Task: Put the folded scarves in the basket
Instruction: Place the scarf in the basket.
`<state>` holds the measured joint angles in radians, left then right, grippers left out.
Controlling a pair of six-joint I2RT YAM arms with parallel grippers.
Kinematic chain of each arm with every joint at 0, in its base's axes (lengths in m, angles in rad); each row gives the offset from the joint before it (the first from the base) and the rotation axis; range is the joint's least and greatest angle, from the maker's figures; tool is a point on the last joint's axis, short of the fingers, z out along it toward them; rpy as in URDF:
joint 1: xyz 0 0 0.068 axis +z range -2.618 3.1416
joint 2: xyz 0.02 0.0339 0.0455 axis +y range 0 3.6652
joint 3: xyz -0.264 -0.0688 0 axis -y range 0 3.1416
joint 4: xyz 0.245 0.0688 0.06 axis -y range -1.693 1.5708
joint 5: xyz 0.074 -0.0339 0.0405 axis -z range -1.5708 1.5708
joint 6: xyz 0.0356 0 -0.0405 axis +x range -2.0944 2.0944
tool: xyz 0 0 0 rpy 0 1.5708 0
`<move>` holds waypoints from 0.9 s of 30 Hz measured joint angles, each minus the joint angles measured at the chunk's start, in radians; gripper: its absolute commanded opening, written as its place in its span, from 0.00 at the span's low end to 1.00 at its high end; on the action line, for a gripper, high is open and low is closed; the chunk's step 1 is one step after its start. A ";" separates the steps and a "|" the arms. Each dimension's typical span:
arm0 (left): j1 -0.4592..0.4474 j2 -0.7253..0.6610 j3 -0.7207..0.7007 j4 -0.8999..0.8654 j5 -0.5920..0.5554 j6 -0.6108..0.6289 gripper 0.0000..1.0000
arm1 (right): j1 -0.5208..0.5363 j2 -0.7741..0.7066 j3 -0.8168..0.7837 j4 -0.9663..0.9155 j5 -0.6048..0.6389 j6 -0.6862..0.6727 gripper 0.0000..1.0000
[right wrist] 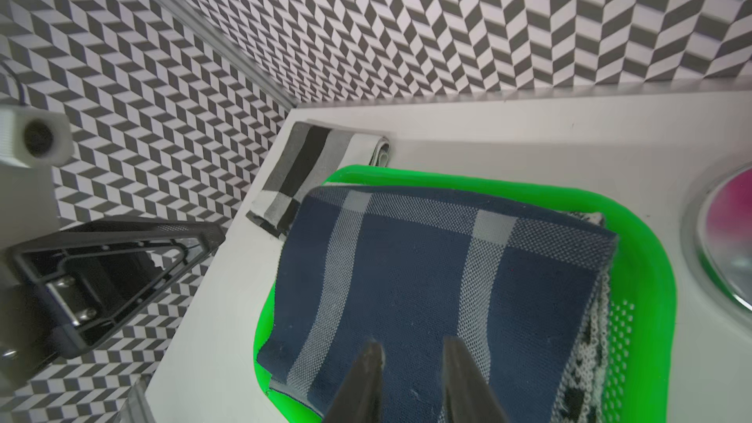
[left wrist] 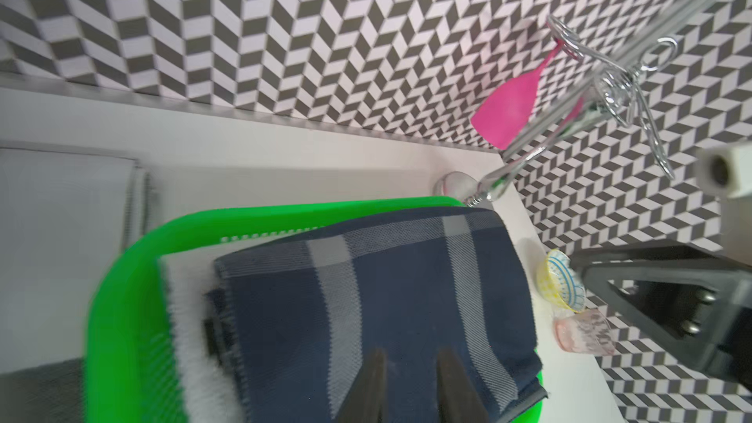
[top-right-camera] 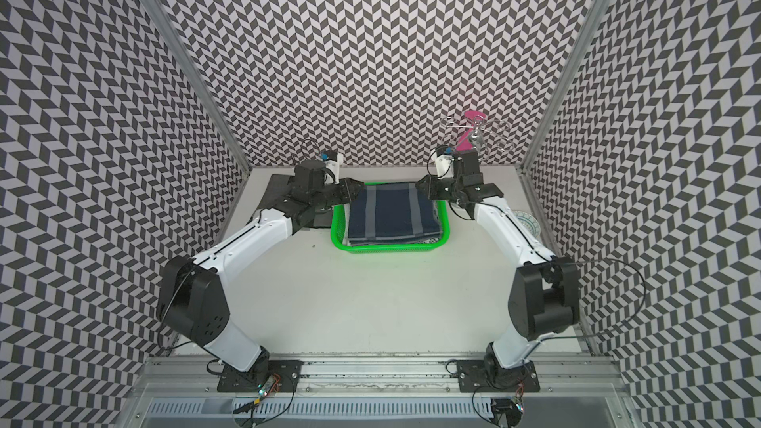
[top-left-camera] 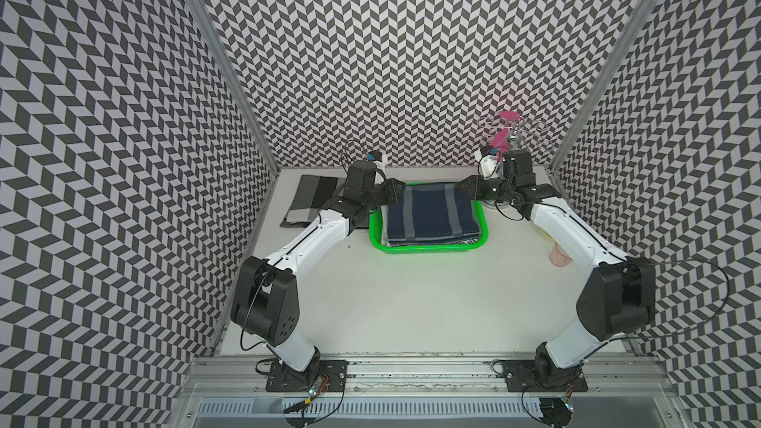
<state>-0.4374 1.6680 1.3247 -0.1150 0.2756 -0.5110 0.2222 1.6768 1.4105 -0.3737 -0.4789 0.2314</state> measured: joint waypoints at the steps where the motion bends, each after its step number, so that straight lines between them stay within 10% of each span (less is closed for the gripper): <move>1: -0.001 0.025 0.000 0.002 0.008 -0.001 0.26 | -0.001 0.030 0.000 0.001 -0.004 -0.003 0.28; 19: 0.097 0.135 -0.062 -0.024 0.035 0.008 0.28 | -0.010 0.133 -0.099 0.011 0.030 -0.034 0.28; 27: 0.338 -0.053 -0.072 -0.028 0.093 -0.013 0.38 | -0.010 0.068 -0.099 -0.008 0.045 -0.044 0.33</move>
<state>-0.0998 1.6154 1.2530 -0.1429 0.3683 -0.5240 0.2119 1.7443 1.3117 -0.3813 -0.4339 0.1871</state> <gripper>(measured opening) 0.362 0.314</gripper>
